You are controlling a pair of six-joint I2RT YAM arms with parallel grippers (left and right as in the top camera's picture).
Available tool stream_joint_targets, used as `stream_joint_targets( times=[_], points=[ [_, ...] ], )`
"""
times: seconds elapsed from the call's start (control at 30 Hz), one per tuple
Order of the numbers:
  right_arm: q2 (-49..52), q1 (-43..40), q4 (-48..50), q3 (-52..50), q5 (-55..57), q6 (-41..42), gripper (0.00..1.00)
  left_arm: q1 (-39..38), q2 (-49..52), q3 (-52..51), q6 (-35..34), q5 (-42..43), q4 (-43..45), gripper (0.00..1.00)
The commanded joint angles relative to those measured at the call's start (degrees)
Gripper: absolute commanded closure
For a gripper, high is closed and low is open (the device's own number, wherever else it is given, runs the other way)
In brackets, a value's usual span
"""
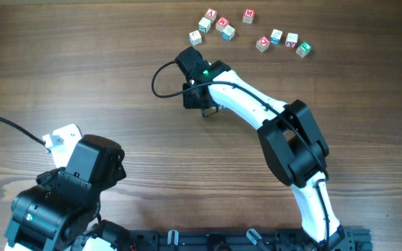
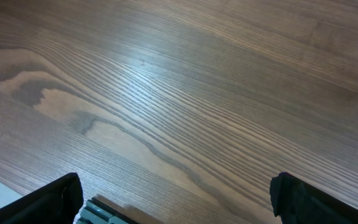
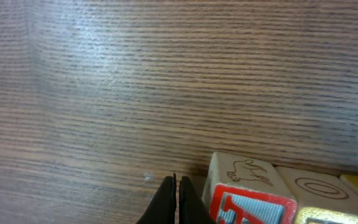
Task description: Form a horizontal line
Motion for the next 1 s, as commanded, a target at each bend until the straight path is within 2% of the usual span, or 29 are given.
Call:
stream_joint_targets(
  times=[0.0,0.27,0.47,0.97],
  points=[
    [1.09,0.02,-0.28,0.61,2.23,1.53,0.95,0.11,-0.15,-0.09,-0.98,-0.11,0.0,0.0],
    [1.09,0.02,-0.42,0.63,2.62,1.92,0.95,0.11,-0.15,-0.09,-0.98,-0.11,0.0,0.0],
    [1.07,0.02,4.33,0.92,0.63,0.2,0.95,0.11,-0.15,-0.09,-0.98,-0.11,0.0,0.0],
    [1.07,-0.55,1.66,1.49,4.57,4.52,0.95,0.11,-0.15,-0.09,-0.98,-0.11,0.0,0.0]
  ],
)
